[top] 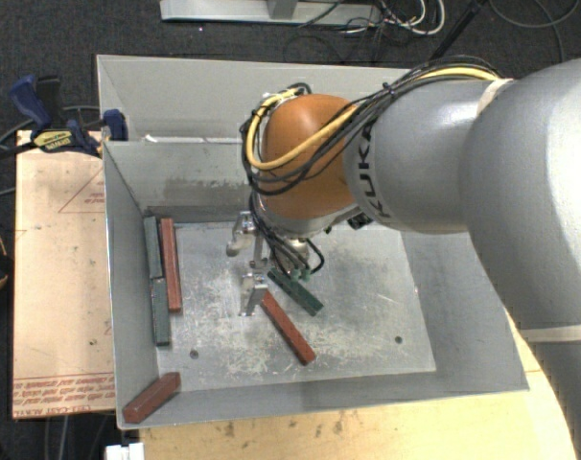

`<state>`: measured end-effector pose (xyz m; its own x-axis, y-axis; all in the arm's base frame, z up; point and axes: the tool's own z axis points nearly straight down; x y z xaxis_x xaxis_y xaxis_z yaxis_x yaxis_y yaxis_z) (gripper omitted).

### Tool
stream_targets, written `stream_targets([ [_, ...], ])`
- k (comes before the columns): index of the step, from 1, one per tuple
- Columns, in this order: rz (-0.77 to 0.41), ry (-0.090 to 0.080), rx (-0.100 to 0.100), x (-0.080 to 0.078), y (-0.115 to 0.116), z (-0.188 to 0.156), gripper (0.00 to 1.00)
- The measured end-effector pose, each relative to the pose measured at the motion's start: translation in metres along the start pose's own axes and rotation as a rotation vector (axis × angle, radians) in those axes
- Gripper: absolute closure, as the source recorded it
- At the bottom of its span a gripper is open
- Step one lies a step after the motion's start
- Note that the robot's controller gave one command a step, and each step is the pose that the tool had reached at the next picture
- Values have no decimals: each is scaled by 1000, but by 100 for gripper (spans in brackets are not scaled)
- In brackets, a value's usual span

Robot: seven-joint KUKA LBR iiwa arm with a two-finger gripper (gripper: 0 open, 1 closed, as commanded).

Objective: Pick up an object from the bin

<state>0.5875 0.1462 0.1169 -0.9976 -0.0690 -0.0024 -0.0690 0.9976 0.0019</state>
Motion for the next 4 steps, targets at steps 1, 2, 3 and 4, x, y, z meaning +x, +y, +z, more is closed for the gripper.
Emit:
stream_targets([
  [1, -91, 1, 0, 9, -39, 36, 0],
  [2, -97, -3, -2, -11, -76, 33, 0],
  [3, -211, -10, -1, -48, -99, 35, 100],
  [4, -212, -10, -1, -48, -99, 35, 100],
])
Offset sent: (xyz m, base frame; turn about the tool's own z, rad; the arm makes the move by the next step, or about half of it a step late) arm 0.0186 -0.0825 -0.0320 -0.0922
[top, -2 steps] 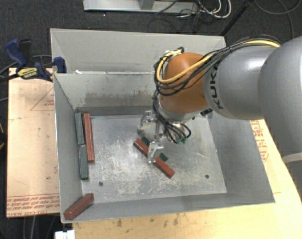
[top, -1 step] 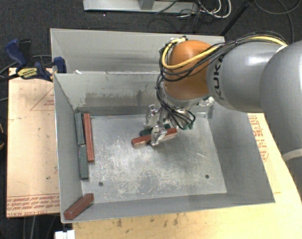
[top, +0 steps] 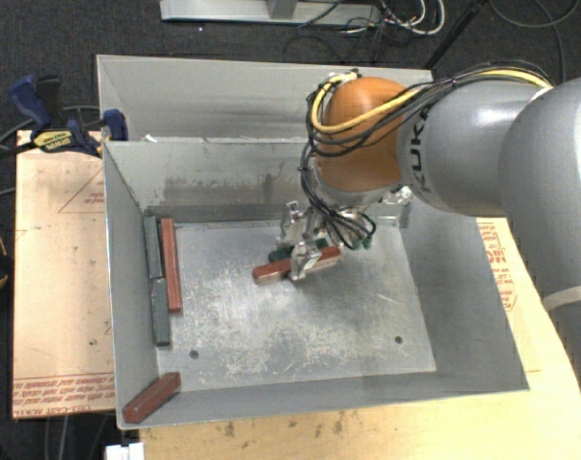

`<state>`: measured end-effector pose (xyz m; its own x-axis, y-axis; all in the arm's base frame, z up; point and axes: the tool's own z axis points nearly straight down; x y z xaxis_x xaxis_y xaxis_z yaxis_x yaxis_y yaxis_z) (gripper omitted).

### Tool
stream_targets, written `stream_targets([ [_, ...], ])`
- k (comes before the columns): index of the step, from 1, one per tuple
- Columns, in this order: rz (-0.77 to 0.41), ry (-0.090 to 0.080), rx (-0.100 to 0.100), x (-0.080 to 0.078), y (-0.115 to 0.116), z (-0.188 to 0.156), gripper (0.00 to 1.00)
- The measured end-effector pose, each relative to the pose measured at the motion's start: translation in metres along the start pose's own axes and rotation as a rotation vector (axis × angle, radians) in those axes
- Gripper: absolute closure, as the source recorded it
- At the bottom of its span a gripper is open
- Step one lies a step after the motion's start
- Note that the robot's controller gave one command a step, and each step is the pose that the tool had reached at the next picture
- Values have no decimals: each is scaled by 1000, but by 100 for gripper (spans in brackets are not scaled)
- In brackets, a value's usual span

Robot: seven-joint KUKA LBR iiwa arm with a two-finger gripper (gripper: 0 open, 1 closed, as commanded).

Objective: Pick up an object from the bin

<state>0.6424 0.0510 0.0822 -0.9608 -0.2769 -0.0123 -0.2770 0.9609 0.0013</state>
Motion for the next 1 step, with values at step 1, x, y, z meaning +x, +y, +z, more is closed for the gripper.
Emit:
stream_targets([
  [1, -25, 3, 2, -11, 0, -170, 100],
])
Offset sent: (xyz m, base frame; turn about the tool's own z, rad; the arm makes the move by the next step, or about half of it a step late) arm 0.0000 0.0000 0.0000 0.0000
